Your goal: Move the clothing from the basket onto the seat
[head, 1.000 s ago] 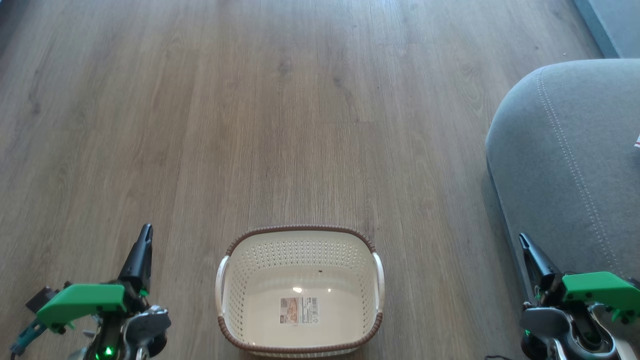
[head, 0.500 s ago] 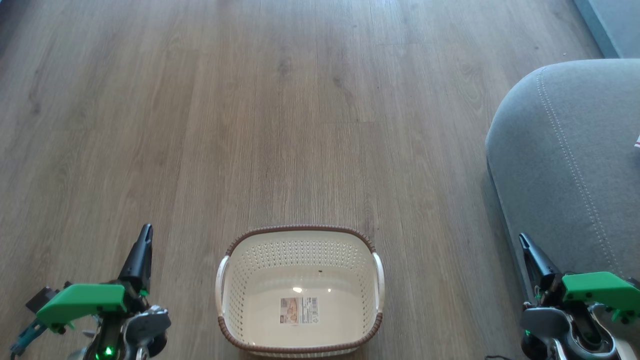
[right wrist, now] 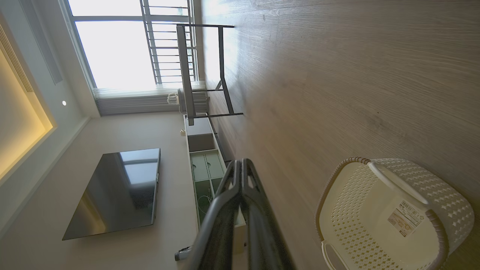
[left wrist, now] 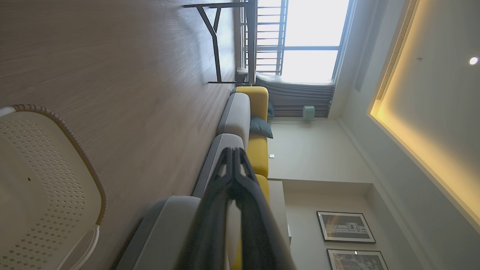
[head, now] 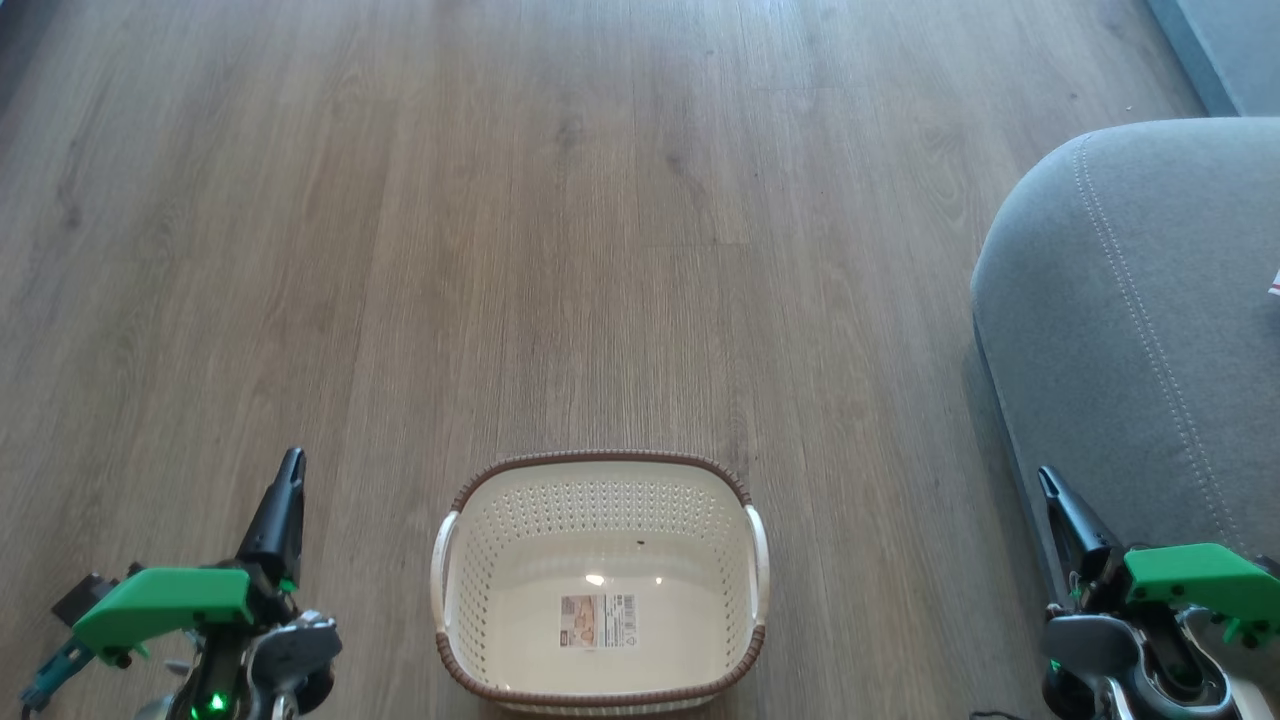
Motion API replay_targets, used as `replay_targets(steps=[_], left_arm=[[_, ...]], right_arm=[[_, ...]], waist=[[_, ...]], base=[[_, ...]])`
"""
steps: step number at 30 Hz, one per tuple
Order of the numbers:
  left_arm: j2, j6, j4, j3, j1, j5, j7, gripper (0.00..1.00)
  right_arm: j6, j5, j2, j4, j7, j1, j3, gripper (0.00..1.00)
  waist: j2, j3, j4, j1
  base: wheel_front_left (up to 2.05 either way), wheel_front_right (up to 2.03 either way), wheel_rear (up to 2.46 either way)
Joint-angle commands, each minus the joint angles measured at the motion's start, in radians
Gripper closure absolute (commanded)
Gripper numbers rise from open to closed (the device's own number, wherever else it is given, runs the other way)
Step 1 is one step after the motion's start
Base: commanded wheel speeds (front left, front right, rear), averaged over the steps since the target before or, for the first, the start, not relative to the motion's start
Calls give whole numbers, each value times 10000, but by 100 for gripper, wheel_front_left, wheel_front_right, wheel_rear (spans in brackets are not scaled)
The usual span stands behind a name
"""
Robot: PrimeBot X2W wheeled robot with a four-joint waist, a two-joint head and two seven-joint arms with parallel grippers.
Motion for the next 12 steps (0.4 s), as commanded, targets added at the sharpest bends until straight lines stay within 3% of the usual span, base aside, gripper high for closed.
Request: replay_targets(steps=[1,12], left_arm=[[72,-67,-359,359,-581,-55,31,100],[72,-67,-359,359,-581,-55,31,100]], right_arm=[[69,37,-71,-408,80,-499,159,100],[69,36,-70,-408,81,-500,159,100]], waist=[[0,0,0,0],[0,0,0,0]], base=[[0,0,0],[0,0,0]])
